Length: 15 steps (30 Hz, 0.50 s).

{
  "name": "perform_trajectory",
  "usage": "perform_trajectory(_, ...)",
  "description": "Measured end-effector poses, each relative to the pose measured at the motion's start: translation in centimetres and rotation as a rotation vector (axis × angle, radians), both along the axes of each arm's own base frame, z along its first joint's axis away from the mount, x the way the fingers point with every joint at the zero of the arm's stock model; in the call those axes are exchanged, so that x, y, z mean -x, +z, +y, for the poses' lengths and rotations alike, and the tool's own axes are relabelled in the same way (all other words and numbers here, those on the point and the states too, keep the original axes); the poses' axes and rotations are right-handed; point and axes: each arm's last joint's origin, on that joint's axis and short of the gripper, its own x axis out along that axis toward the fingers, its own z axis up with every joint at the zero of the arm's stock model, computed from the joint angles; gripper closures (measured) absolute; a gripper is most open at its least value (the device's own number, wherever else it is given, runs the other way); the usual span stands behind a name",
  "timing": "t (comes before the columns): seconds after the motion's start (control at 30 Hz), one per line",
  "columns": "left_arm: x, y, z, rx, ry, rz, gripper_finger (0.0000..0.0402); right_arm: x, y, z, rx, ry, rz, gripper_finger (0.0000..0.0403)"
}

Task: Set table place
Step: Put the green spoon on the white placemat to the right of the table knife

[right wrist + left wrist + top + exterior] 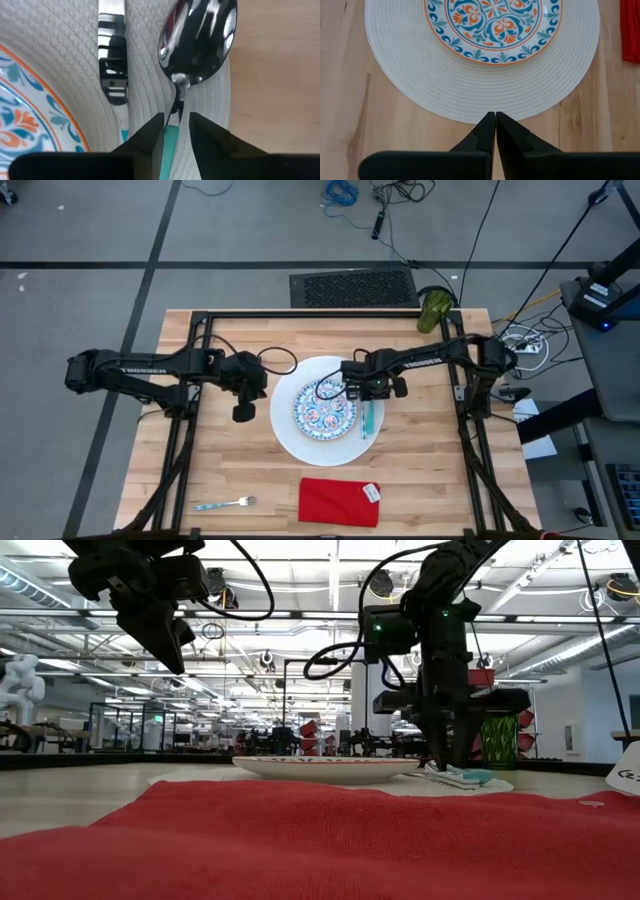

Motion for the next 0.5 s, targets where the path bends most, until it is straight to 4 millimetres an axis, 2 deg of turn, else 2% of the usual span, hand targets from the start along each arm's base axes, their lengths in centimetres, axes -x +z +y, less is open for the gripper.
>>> perform_trajectory(0.33,0.0,0.0,0.0,-0.001,-0.001,0.000,0.0402,0.1,0.0,-0.8,0.013,-0.012,-0.001,0.0361)
perform_trajectory(0.5,0.0,0.0,0.0,-0.001,-0.001,0.000,0.0402,0.2,0.0,-1.2,-0.005,-0.026,-0.006,0.0363)
